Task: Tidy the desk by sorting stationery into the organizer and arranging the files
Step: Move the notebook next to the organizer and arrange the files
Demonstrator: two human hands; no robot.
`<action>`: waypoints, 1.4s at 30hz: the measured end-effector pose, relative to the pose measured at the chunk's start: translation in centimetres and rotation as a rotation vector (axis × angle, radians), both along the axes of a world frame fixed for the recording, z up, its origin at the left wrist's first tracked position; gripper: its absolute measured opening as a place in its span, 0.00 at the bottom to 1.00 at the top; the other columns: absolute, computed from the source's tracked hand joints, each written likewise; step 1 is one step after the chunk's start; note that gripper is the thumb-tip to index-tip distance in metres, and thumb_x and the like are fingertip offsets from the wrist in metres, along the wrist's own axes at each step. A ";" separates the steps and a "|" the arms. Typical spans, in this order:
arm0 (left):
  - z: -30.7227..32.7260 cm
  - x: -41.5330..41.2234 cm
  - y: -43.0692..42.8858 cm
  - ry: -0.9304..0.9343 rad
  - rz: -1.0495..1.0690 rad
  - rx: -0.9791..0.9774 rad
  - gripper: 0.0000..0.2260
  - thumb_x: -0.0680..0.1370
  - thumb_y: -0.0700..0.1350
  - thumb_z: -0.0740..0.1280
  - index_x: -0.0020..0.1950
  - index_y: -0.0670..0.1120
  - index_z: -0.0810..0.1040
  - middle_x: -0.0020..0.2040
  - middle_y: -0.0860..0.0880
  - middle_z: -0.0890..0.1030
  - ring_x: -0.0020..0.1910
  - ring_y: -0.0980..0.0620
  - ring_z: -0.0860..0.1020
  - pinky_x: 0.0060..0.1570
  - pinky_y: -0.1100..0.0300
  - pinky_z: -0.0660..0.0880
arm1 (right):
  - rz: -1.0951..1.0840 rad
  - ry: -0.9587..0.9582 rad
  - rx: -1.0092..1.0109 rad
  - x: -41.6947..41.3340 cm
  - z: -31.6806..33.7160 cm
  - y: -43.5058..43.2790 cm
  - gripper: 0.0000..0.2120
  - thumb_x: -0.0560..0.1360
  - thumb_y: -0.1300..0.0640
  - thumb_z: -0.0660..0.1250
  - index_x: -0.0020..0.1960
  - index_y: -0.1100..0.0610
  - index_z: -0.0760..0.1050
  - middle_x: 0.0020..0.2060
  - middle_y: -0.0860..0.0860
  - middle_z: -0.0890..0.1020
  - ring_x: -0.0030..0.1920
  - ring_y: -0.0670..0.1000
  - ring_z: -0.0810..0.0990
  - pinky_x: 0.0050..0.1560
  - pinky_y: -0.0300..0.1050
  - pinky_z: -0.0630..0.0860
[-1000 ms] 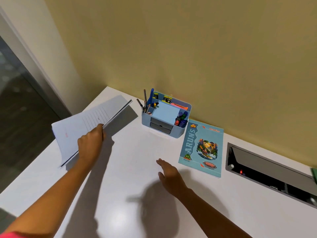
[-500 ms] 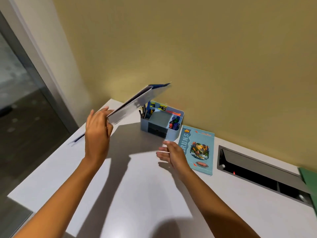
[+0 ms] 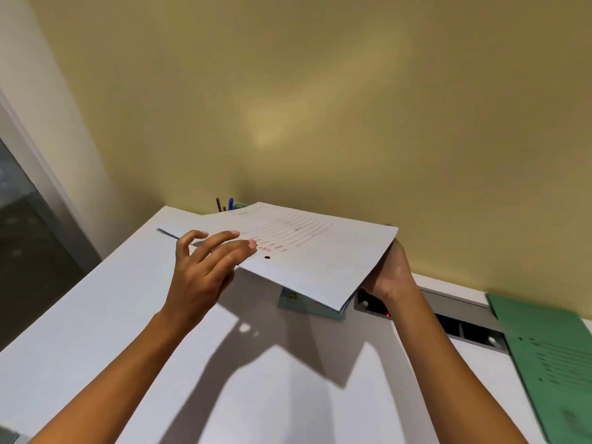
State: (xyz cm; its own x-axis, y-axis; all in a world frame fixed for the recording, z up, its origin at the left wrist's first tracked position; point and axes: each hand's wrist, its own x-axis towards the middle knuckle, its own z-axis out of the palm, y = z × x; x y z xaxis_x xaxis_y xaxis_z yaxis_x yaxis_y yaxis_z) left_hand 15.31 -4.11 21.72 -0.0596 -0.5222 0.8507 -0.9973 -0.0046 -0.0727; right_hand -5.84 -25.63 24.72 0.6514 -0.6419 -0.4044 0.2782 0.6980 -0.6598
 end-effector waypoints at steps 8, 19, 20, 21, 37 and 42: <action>-0.3 -1.3 -1.7 0.002 0.022 0.084 0.14 0.78 0.35 0.63 0.62 0.47 0.77 0.61 0.52 0.80 0.57 0.44 0.78 0.54 0.51 0.68 | -0.073 -0.093 0.051 -8.7 -0.1 -3.1 0.04 0.68 0.56 0.66 0.36 0.56 0.76 0.36 0.49 0.82 0.37 0.49 0.82 0.37 0.41 0.80; 1.1 -7.2 -7.7 1.025 -0.149 0.053 0.20 0.81 0.38 0.58 0.72 0.51 0.67 0.70 0.58 0.67 0.69 0.66 0.65 0.63 0.62 0.70 | -0.010 0.216 -0.399 -13.3 -3.3 -3.9 0.20 0.74 0.71 0.62 0.62 0.58 0.76 0.55 0.57 0.82 0.50 0.56 0.81 0.52 0.56 0.78; 1.2 -7.8 -8.2 1.142 -0.173 0.048 0.19 0.82 0.41 0.58 0.73 0.53 0.65 0.66 0.61 0.71 0.64 0.71 0.68 0.59 0.64 0.72 | -0.057 0.242 -0.417 -13.5 -3.6 -3.8 0.20 0.74 0.72 0.62 0.63 0.58 0.75 0.54 0.57 0.83 0.49 0.56 0.81 0.50 0.54 0.79; 1.2 -8.3 -8.8 1.245 -0.195 0.050 0.18 0.82 0.45 0.57 0.72 0.56 0.64 0.60 0.62 0.75 0.58 0.70 0.73 0.54 0.63 0.75 | -0.101 0.257 -0.448 -13.8 -3.9 -3.6 0.20 0.74 0.72 0.62 0.63 0.58 0.74 0.53 0.56 0.83 0.48 0.55 0.81 0.48 0.50 0.80; -5.3 -20.0 -12.7 1.528 -0.293 0.344 0.12 0.78 0.49 0.64 0.59 0.62 0.68 0.54 0.57 0.79 0.50 0.53 0.80 0.43 0.55 0.80 | -0.520 0.673 -0.633 -22.5 -14.1 0.1 0.25 0.73 0.71 0.65 0.63 0.49 0.71 0.56 0.49 0.81 0.57 0.52 0.79 0.59 0.52 0.76; -9.1 -23.1 -11.8 1.551 -0.225 0.464 0.12 0.79 0.43 0.62 0.61 0.53 0.69 0.51 0.60 0.76 0.50 0.53 0.78 0.44 0.59 0.78 | -0.524 0.812 -0.594 -25.6 -17.6 1.9 0.24 0.74 0.71 0.65 0.59 0.45 0.72 0.54 0.45 0.81 0.58 0.51 0.78 0.61 0.51 0.75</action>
State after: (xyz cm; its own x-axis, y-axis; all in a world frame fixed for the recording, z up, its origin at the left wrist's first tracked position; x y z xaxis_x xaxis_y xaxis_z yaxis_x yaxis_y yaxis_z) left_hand -7.76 -15.92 12.59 0.5475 -0.8351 -0.0535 -0.0903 -0.1225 0.9884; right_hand -31.42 -23.70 7.11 -0.0701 -0.9896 -0.1255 -0.2171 0.1379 -0.9664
